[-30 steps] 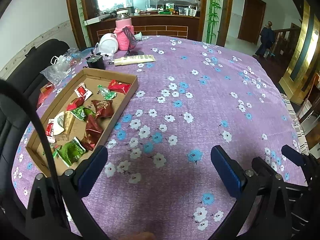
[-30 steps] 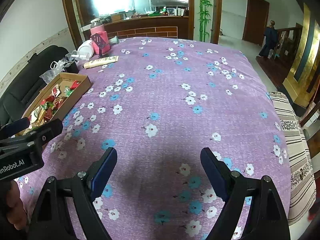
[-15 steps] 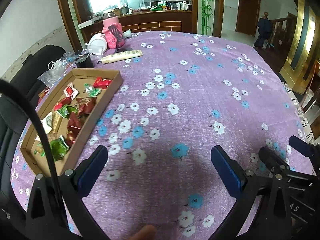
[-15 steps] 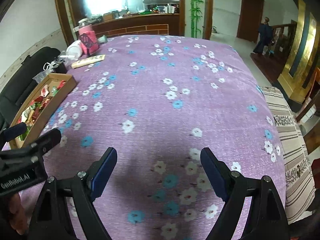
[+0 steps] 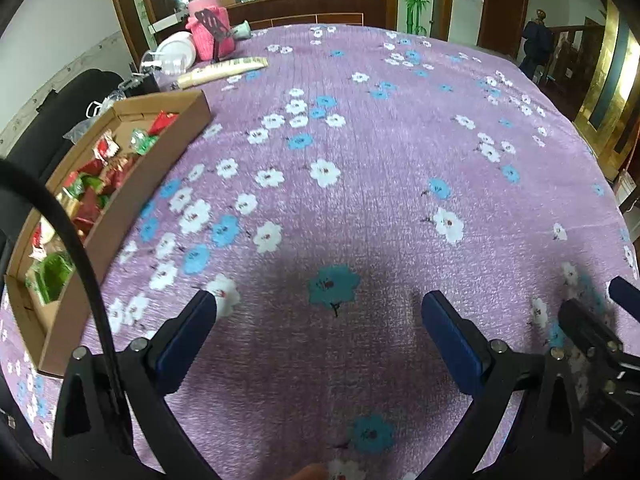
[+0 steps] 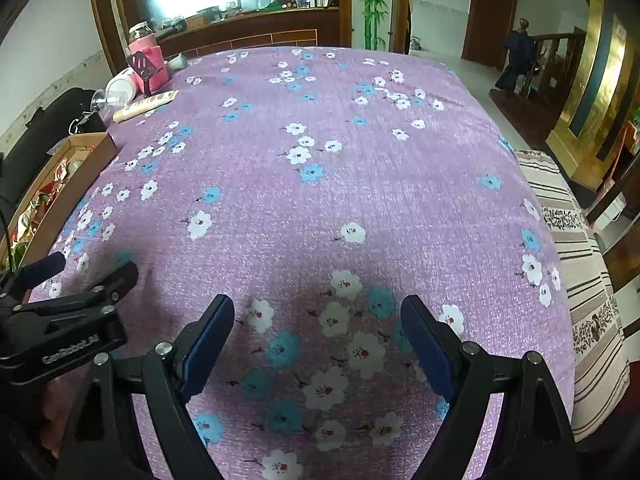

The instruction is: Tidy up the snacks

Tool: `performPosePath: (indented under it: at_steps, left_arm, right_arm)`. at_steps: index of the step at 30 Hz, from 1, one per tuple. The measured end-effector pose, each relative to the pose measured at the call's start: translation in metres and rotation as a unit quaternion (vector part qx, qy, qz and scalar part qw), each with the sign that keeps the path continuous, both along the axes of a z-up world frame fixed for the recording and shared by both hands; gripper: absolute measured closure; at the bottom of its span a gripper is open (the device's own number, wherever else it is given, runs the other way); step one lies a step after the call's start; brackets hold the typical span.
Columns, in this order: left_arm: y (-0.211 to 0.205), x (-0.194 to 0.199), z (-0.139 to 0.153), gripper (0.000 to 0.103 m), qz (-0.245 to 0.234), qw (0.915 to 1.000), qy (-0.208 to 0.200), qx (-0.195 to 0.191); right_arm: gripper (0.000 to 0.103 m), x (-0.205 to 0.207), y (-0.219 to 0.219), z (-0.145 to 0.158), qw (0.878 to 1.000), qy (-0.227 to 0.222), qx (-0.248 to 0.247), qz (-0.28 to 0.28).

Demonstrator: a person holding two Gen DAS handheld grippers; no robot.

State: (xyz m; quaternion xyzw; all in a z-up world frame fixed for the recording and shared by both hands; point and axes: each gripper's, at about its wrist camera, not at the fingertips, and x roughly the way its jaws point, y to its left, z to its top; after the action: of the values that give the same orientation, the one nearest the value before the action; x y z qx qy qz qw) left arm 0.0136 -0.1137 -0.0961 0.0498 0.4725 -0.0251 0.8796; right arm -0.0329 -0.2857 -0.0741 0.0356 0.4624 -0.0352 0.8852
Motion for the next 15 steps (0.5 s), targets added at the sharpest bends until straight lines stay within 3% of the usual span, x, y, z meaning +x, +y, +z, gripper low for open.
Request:
performPosePath:
  at_steps: [5, 15]
  left_arm:
    - [-0.0006, -0.0009, -0.0063, 0.0, 0.0, 1.0, -0.002, 0.003]
    - [0.006, -0.0019, -0.0102, 0.0, 0.001, 0.9995, -0.015, -0.028]
  right_arm:
    - [0.017, 0.0013, -0.0014, -0.0015, 1.0, 0.001, -0.001, 0.001]
    - [0.017, 0.003, -0.0008, -0.0032, 1.0, 0.003, 0.009, -0.012]
